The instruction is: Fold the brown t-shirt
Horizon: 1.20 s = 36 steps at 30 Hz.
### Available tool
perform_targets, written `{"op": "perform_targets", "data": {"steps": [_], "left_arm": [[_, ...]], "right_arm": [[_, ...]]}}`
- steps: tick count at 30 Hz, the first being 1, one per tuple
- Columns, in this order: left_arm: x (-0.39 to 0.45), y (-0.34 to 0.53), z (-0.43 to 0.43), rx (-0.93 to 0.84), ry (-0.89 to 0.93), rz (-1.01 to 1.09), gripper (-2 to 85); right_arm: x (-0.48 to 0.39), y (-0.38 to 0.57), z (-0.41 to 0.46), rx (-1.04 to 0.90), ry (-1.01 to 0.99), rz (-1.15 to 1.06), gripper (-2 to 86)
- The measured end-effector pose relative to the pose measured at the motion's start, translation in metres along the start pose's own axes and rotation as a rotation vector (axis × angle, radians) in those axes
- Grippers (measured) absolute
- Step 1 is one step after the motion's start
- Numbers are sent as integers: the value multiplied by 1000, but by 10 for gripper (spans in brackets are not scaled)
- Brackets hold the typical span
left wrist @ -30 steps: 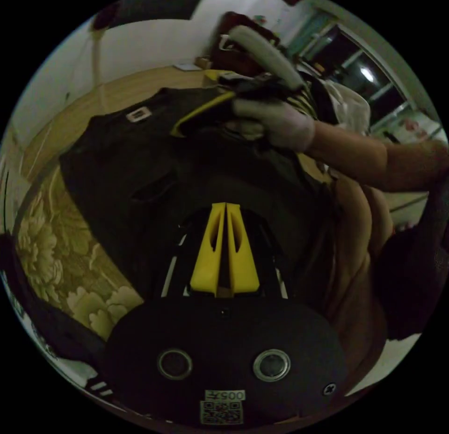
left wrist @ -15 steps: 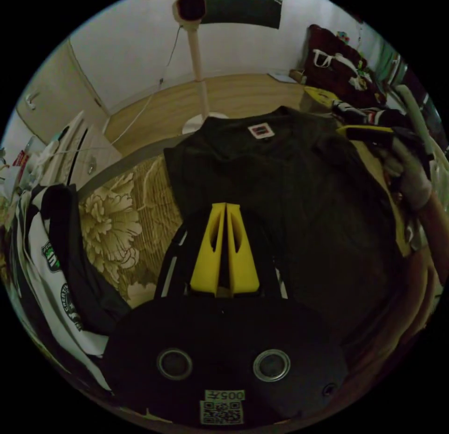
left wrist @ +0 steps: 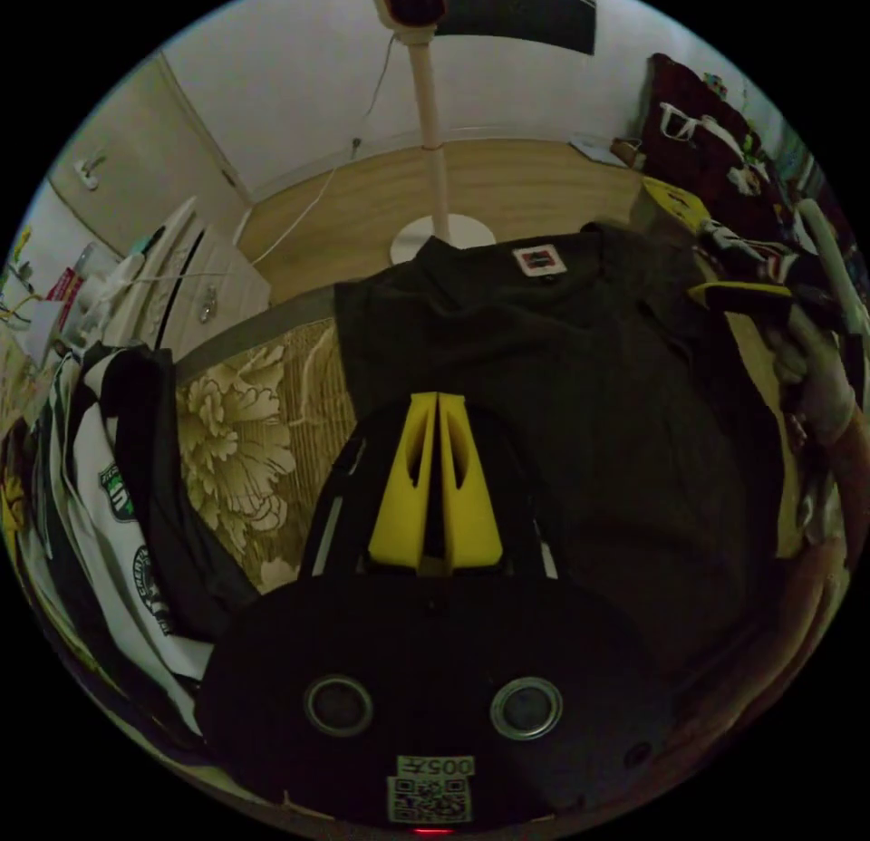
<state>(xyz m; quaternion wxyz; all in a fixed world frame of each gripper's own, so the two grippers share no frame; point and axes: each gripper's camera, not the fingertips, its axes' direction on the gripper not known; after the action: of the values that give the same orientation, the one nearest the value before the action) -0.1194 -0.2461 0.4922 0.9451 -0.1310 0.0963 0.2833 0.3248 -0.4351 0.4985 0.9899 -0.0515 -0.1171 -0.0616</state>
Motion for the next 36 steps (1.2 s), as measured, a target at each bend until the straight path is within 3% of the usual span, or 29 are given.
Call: {"op": "perform_targets", "data": {"steps": [5, 14, 18, 24, 30, 36], "left_arm": [[45, 76, -63, 45, 53, 306, 9], [121, 226, -125, -183, 194, 563, 59], [156, 278, -127, -276, 152, 729, 80], [168, 304, -127, -380, 214, 789, 90], [182, 333, -131, -383, 115, 929, 96], [172, 328, -139, -426, 102, 785, 24]], "right_arm": [[-18, 100, -51, -87, -82, -234, -9], [-70, 226, -79, -277, -123, -426, 34], [-89, 240, -78, -338, -131, -484, 52], [-111, 259, -68, -495, -100, -569, 49], [-115, 267, -72, -587, -61, -569, 67], [-105, 264, -89, -629, 13, -503, 78]]}}
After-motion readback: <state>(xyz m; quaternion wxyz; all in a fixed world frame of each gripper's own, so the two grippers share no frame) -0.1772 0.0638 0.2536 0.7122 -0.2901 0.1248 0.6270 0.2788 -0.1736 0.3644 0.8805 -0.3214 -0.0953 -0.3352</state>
